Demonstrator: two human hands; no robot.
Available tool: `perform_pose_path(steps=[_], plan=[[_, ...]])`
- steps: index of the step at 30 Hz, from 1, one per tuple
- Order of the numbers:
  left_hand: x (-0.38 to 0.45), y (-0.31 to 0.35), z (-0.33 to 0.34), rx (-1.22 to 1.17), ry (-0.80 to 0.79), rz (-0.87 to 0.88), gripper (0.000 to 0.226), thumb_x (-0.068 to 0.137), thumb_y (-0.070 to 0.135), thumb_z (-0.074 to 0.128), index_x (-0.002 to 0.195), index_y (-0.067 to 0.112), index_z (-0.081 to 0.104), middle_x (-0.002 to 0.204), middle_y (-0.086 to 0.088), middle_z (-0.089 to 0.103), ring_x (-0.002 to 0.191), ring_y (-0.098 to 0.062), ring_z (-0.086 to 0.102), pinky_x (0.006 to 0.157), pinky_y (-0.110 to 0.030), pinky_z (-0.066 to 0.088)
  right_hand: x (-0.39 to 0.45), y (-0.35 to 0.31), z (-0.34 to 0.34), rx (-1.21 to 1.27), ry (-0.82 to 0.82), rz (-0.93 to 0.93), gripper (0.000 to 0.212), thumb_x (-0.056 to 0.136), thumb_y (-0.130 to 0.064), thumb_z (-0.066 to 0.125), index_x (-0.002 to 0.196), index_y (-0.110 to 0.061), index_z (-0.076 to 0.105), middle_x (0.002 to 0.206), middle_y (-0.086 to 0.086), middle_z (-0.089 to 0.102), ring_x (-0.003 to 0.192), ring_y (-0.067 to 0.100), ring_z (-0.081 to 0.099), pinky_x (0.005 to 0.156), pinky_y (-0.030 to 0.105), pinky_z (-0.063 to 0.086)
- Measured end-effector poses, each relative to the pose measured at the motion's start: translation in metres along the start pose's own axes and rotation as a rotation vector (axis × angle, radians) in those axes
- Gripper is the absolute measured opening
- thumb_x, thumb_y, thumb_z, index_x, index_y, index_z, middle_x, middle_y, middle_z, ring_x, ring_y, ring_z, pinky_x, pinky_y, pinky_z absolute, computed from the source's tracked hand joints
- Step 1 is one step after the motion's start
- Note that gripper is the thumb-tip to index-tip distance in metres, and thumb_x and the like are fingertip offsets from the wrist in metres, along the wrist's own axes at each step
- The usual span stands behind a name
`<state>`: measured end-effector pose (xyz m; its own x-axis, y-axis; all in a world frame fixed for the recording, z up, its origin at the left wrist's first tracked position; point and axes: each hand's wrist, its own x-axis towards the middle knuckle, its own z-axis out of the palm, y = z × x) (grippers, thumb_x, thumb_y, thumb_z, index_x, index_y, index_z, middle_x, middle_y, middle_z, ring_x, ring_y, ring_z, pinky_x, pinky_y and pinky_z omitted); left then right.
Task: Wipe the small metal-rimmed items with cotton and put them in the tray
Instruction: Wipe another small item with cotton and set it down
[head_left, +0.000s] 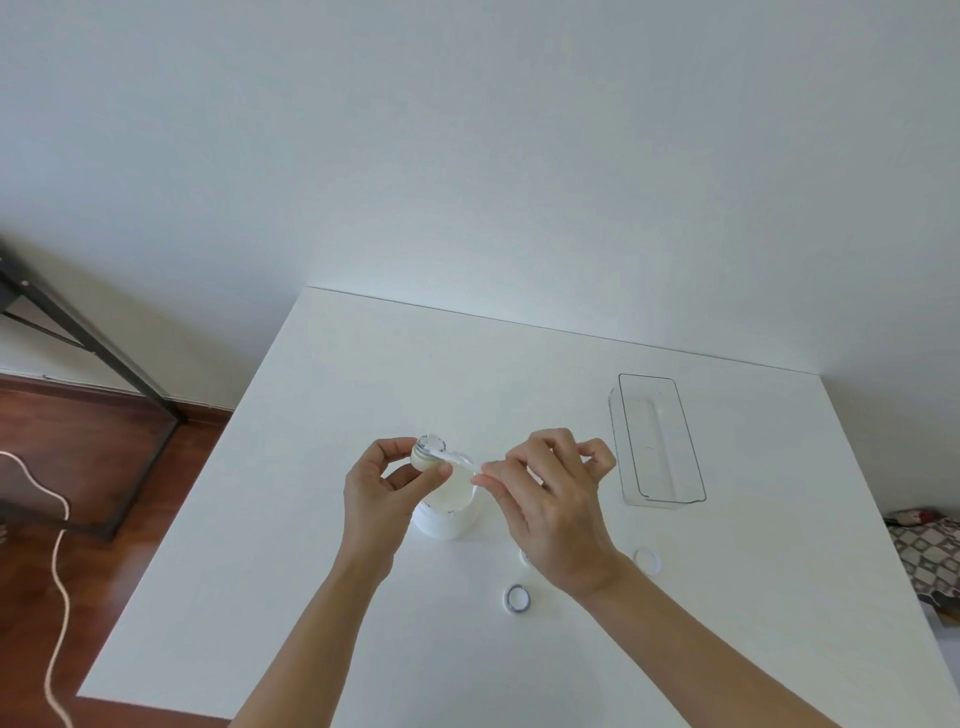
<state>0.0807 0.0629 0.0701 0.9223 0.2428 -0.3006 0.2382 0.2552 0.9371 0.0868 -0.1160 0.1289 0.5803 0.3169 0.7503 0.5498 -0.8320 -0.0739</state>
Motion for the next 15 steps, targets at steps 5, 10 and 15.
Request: perform_pose_path(steps=[5, 10, 15], plan=[[0.0, -0.001, -0.008, -0.012, 0.008, -0.011, 0.038, 0.074, -0.003, 0.084, 0.104, 0.01, 0.065, 0.11, -0.008, 0.075, 0.095, -0.018, 0.077, 0.083, -0.026, 0.052, 0.005, 0.006, 0.003, 0.142, -0.067, 0.406, 0.02, 0.088, -0.033, 0.063, 0.069, -0.026, 0.065, 0.073, -0.013, 0.053, 0.079, 0.013, 0.05, 0.079, 0.031, 0.019], [-0.005, -0.004, -0.02, -0.016, -0.01, -0.002, 0.038, 0.074, -0.008, 0.081, 0.105, 0.007, 0.064, 0.105, -0.01, 0.078, 0.097, -0.02, 0.076, 0.073, -0.015, 0.056, 0.002, 0.009, 0.032, 0.058, -0.476, 0.435, 0.019, 0.087, -0.033, 0.066, 0.072, -0.023, 0.065, 0.078, -0.009, 0.059, 0.085, 0.02, 0.053, 0.08, 0.034, 0.016], [-0.011, -0.006, -0.032, 0.0, -0.007, -0.007, 0.037, 0.074, -0.006, 0.082, 0.103, 0.01, 0.065, 0.104, -0.008, 0.078, 0.096, -0.019, 0.076, 0.073, -0.016, 0.057, -0.002, -0.005, 0.069, -0.005, -0.866, 0.262, 0.025, 0.098, -0.034, 0.048, 0.089, -0.018, 0.066, 0.092, -0.001, 0.06, 0.099, 0.025, 0.047, 0.086, 0.037, 0.016]])
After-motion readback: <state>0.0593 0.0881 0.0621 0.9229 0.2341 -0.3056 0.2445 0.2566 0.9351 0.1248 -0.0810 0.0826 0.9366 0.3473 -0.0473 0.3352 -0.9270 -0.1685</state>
